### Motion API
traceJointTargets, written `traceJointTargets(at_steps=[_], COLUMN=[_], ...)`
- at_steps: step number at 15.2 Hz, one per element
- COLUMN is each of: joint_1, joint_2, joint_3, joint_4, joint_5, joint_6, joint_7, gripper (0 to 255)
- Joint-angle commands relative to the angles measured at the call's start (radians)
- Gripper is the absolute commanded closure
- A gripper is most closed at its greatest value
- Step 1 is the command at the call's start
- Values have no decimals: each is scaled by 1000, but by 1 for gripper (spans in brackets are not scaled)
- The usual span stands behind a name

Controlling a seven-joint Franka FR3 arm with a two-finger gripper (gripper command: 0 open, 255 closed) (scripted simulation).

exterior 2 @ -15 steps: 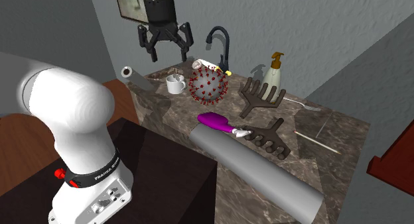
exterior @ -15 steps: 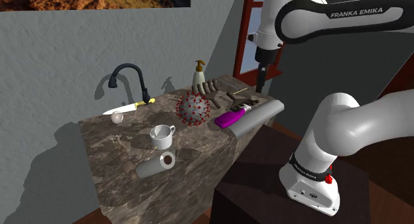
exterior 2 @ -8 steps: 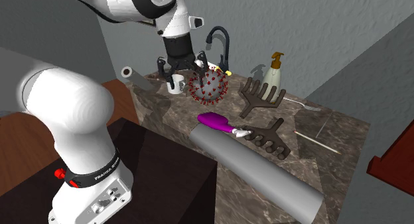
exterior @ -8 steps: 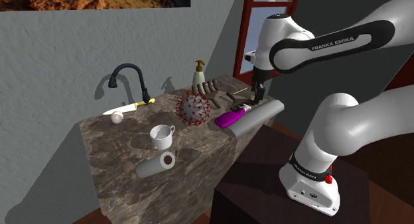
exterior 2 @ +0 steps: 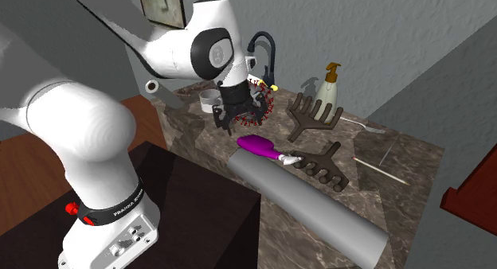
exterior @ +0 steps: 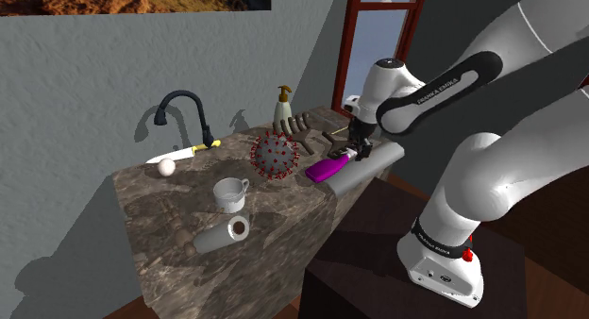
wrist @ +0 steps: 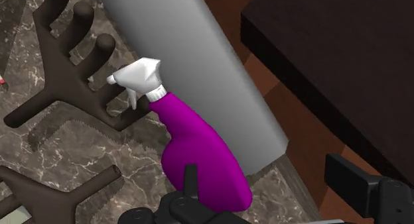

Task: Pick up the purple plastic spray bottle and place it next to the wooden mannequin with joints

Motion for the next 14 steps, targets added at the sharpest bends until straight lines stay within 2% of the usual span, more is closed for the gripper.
traceJointTargets(at_steps=[1, 4, 5, 6, 7, 8, 9, 10, 11, 12, 13, 14], joint_1=[6, 58, 97, 170, 86, 22, -279, -291, -370, -435, -470, -494], joint_2=[118, 326, 397, 467, 536, 539, 561, 587, 611, 633, 657, 680], joint_3=[-54, -140, -178, -227, 4, 72, 368, 432, 520, 571, 611, 632], joint_4=[12, 52, 66, 75, 80, 82, 88, 106, 117, 120, 130, 138], joint_5=[-42, -40, 6, 139, 758, 779, 760, 977, 1018, 963, 985, 973], joint_6=[144, 358, 429, 500, 562, 564, 581, 593, 609, 626, 642, 657], joint_7=[-58, -162, -227, -357, -853, -871, -858, -1024, -1058, -1018, -1038, -1031], gripper=[0, 0, 0, 0, 0, 0, 0, 0, 0, 0, 0, 0])
